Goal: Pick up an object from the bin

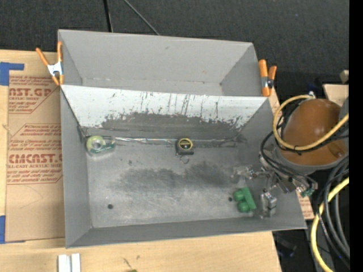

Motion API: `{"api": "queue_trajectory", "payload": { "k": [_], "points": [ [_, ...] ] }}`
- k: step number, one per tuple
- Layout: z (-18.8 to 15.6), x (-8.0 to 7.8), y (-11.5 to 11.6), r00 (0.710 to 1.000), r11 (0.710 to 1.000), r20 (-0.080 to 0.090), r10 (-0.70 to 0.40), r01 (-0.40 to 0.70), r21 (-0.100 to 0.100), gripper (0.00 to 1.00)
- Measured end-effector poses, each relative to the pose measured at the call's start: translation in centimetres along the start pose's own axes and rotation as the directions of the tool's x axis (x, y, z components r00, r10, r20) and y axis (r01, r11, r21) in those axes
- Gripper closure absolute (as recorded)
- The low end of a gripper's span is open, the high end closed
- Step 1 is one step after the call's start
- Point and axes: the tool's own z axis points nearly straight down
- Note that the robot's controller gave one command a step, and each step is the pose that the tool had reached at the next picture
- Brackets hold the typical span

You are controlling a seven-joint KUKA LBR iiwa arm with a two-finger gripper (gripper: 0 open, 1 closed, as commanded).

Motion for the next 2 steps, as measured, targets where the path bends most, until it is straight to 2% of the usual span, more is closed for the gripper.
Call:
{"api": "queue_trajectory", "payload": {
  "k": [1,2],
  "points": [
    [3.59,0.00,0.21,0.931,0.931,0.010,-0.365,0.365,-0.006,0.00],
    [3.61,0.23,-0.17,0.931,0.931,0.005,-0.366,0.366,0.000,1.00]
  ]
}}
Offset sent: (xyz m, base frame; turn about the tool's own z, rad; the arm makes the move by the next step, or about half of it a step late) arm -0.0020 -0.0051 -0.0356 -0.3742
